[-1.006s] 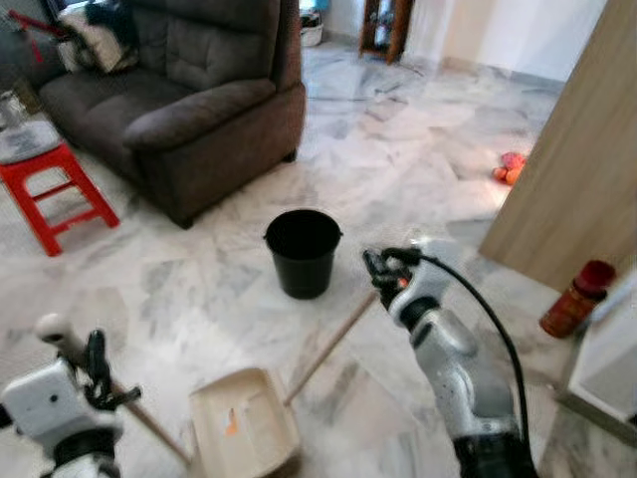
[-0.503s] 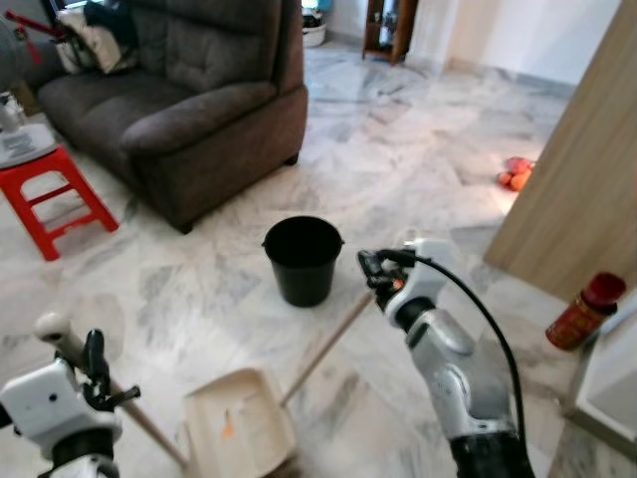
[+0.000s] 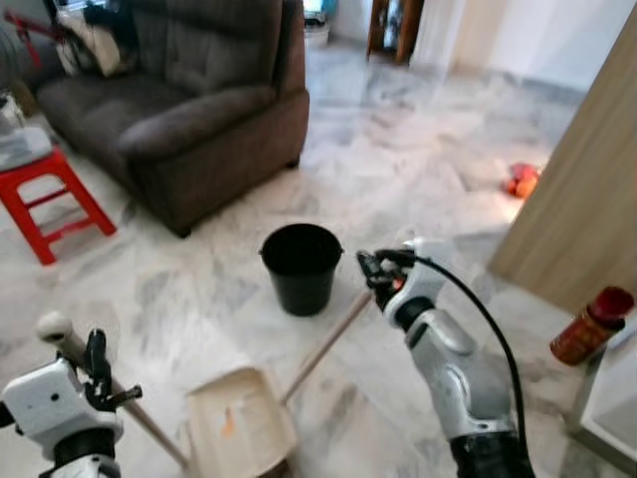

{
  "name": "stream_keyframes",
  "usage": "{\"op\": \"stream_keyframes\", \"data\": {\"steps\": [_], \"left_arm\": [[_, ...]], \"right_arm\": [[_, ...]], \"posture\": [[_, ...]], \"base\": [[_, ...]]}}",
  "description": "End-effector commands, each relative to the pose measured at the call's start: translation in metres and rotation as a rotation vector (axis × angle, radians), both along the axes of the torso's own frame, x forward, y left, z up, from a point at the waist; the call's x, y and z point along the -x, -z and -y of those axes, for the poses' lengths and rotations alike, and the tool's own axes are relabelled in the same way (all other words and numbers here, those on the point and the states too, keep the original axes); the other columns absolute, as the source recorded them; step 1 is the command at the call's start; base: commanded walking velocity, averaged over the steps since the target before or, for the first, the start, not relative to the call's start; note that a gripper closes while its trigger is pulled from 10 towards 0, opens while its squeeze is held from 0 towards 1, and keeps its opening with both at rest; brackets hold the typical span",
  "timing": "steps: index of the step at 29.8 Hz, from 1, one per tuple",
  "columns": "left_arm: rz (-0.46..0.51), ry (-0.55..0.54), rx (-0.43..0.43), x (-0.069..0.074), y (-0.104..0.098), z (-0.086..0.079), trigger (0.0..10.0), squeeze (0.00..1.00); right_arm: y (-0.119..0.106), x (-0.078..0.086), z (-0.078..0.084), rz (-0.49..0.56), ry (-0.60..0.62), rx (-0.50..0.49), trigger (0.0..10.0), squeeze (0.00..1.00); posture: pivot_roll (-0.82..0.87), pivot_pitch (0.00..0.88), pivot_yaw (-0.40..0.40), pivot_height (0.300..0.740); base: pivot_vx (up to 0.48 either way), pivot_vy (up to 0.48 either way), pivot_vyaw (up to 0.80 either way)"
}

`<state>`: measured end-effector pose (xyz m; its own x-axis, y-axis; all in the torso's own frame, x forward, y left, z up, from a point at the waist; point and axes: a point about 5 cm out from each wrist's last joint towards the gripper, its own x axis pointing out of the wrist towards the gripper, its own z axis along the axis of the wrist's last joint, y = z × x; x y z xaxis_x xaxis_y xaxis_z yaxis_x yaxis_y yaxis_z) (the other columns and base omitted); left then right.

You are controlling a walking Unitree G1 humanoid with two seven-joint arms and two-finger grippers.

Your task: Sweep floor

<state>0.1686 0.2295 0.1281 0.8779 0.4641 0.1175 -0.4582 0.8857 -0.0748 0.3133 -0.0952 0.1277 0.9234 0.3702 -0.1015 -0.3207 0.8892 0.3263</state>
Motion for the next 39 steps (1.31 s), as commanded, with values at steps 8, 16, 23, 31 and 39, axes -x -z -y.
{"op": "stream_keyframes", "data": {"steps": [8, 16, 23, 31, 39], "left_arm": [[0.044, 0.022, 0.021, -0.0018, -0.0071, 0.0055, 10.0, 0.0], [0.044, 0.023, 0.021, -0.0016, -0.0071, 0.0055, 10.0, 0.0], [0.044, 0.022, 0.02, -0.0017, -0.0071, 0.0053, 10.0, 0.0], [0.044, 0.025, 0.02, -0.0016, -0.0071, 0.0055, 10.0, 0.0], [0.043, 0.026, 0.02, -0.0022, -0.007, 0.0058, 10.0, 0.0]], "right_arm": [[-0.0085, -0.0001, -0.0026, 0.026, -0.014, -0.059, 10.0, 0.0], [-0.0105, 0.0002, -0.0034, 0.046, -0.024, -0.044, 10.0, 0.0], [-0.0094, 0.0001, -0.0037, 0.032, -0.018, -0.058, 10.0, 0.0], [-0.0096, 0.0002, -0.004, 0.034, -0.02, -0.065, 10.0, 0.0], [-0.0101, -0.0002, -0.0038, 0.032, -0.018, -0.08, 10.0, 0.0]], "posture": [[-0.02, 0.07, 0.069, 0.74], [-0.02, 0.07, 0.069, 0.74], [-0.02, 0.069, 0.068, 0.74], [-0.02, 0.069, 0.068, 0.74], [-0.02, 0.069, 0.069, 0.74]], "base": [[0.266, 0.0, 0.22], [0.266, 0.0, 0.2], [0.265, 0.0, 0.34], [0.265, 0.0, 0.0], [0.266, 0.0, 0.0]]}}
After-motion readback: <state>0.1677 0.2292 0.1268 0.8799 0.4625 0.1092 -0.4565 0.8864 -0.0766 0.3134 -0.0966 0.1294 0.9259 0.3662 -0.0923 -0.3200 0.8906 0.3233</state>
